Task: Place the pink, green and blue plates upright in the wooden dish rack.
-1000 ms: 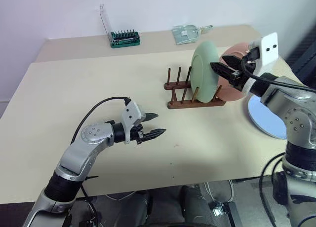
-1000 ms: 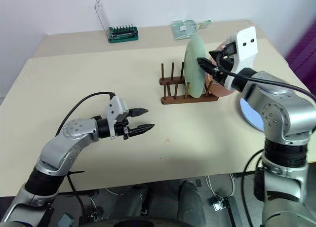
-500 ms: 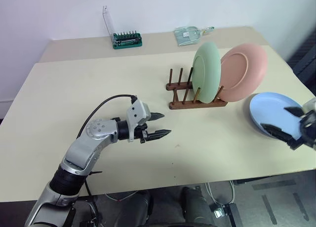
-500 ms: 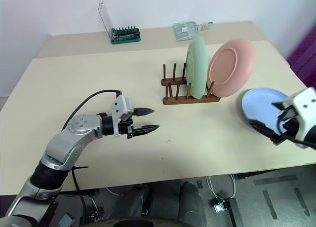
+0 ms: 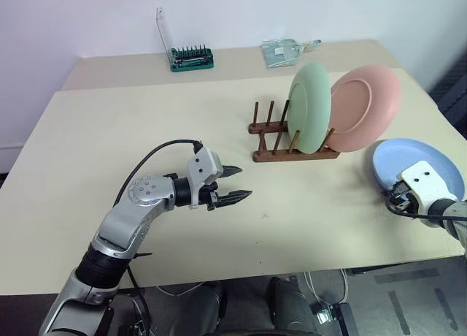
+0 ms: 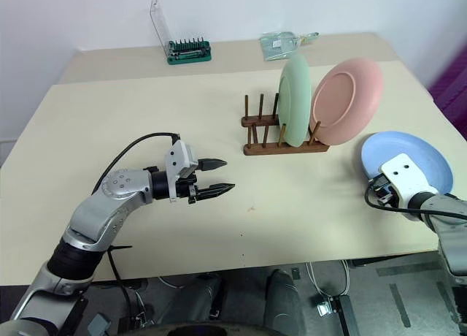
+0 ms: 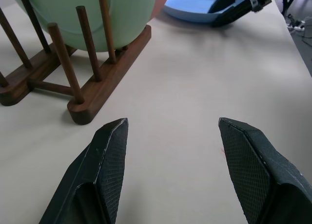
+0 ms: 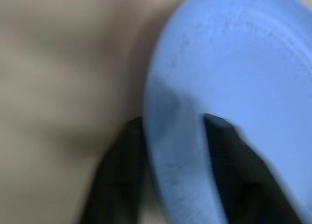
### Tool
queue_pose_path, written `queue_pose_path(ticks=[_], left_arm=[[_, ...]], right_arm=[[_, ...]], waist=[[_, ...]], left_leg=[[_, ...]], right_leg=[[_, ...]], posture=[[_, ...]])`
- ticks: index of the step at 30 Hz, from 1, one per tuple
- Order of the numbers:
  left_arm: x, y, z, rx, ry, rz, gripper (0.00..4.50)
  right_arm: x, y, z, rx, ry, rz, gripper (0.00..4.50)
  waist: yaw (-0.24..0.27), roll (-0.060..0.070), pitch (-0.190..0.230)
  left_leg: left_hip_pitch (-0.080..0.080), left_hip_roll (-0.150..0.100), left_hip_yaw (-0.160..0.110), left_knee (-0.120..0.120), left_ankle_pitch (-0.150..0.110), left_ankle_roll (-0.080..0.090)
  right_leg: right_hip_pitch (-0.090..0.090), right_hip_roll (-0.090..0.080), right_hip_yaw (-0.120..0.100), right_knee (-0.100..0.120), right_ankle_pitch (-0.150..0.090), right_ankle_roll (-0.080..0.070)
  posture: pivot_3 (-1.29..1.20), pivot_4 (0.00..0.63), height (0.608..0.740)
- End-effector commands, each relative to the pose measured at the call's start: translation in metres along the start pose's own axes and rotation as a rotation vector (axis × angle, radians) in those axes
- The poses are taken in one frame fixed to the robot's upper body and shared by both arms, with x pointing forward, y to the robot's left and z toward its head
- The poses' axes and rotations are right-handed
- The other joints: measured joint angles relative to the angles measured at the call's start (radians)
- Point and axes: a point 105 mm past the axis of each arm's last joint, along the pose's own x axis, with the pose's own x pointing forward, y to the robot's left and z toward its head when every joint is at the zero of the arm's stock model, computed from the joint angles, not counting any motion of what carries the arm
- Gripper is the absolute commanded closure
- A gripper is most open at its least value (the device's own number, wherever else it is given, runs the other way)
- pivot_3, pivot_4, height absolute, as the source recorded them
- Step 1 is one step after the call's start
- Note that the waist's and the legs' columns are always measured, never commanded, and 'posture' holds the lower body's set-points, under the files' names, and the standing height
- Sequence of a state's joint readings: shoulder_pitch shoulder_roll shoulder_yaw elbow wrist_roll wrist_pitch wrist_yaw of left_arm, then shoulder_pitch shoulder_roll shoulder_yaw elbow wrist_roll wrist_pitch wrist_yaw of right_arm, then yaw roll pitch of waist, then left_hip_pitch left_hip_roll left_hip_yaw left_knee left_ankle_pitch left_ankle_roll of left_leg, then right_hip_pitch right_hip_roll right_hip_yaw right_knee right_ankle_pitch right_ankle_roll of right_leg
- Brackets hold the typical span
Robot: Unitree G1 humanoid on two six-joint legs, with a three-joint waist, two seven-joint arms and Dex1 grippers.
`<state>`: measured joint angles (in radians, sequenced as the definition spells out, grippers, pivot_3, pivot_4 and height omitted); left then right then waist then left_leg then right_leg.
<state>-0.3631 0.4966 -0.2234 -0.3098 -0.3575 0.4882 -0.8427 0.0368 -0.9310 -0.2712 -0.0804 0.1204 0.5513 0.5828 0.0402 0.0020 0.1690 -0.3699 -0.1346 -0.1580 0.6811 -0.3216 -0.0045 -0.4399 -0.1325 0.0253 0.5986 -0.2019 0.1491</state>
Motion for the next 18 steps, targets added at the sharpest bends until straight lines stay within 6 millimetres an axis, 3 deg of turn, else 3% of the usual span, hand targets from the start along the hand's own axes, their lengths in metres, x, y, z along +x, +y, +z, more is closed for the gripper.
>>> queue_pose_path(ticks=[1, 5, 6, 8, 10, 12, 14, 15, 18], left_arm=[[-0.002, -0.003, 0.009, 0.042, -0.027, 0.003, 1.47], [-0.002, -0.002, 0.008, 0.045, -0.025, 0.007, 1.47], [-0.002, -0.001, 0.008, 0.046, -0.025, 0.009, 1.47], [-0.002, 0.0, 0.009, 0.049, -0.026, 0.01, 1.47], [-0.001, 0.001, 0.009, 0.051, -0.026, 0.01, 1.47], [0.0, 0.0, 0.008, 0.054, -0.028, 0.007, 1.47], [0.0, 0.001, 0.007, 0.052, -0.027, 0.01, 1.47], [0.0, 0.001, 0.007, 0.05, -0.026, 0.013, 1.47], [-0.003, 0.004, 0.003, 0.045, -0.018, 0.031, 1.47]], right_arm=[[-0.003, -0.009, 0.015, -0.011, -0.061, -0.048, 4.48], [-0.012, -0.03, 0.034, -0.131, -0.101, -0.175, 4.48], [-0.021, -0.056, 0.053, -0.16, -0.144, -0.318, 4.48], [-0.04, -0.089, 0.083, -0.19, -0.216, -0.509, 4.48], [-0.053, -0.102, 0.105, -0.213, -0.28, -0.589, 4.48], [-0.082, -0.113, 0.158, -0.257, -0.47, -0.676, 4.48], [-0.104, -0.105, 0.203, -0.264, -0.669, -0.649, 4.48], [-0.109, -0.099, 0.214, -0.261, -0.727, -0.619, 4.48], [-0.122, -0.046, 0.263, -0.164, -1.017, -0.288, 4.48]], waist=[[-0.001, 0.0, 0.0], [-0.001, 0.0, 0.0], [-0.001, 0.001, 0.0], [-0.005, 0.006, 0.001], [-0.003, 0.009, 0.0], [-0.003, 0.008, 0.0], [-0.007, 0.009, 0.001], [-0.008, 0.009, 0.001], [-0.01, 0.006, 0.001]], left_leg=[[0.0, 0.0, 0.0, 0.0, 0.0, 0.0], [0.0, 0.0, 0.0, 0.0, 0.0, 0.0], [0.0, 0.0, 0.0, 0.0, 0.0, 0.0], [-0.001, 0.0, 0.001, 0.001, 0.0, 0.0], [-0.001, 0.0, 0.004, 0.001, 0.0, 0.0], [-0.001, 0.001, 0.003, -0.001, 0.0, 0.0], [-0.002, 0.002, 0.004, -0.001, 0.0, 0.0], [-0.002, 0.002, 0.005, -0.002, 0.0, 0.0], [-0.002, 0.004, 0.004, -0.002, 0.0, 0.0]], right_leg=[[0.0, 0.0, 0.0, 0.0, 0.0, 0.0], [0.0, 0.0, 0.0, 0.0, 0.0, 0.0], [0.0, 0.0, 0.0, 0.0, 0.0, 0.0], [-0.001, 0.0, 0.001, 0.0, 0.001, 0.0], [-0.003, 0.0, 0.003, 0.0, 0.002, 0.0], [-0.003, 0.001, 0.002, 0.0, 0.002, 0.0], [-0.004, 0.002, 0.002, 0.0, 0.002, 0.0], [-0.004, 0.002, 0.002, 0.0, 0.002, 0.0], [-0.003, 0.003, 0.002, -0.002, 0.002, 0.0]], posture=[[0.0, 0.15, 0.74], [0.0, 0.15, 0.74], [0.0, 0.15, 0.74], [0.0, 0.15, 0.74], [0.0, 0.15, 0.74], [0.0, 0.15, 0.74], [0.0, 0.15, 0.74], [0.0, 0.15, 0.74], [0.0, 0.15, 0.74]])
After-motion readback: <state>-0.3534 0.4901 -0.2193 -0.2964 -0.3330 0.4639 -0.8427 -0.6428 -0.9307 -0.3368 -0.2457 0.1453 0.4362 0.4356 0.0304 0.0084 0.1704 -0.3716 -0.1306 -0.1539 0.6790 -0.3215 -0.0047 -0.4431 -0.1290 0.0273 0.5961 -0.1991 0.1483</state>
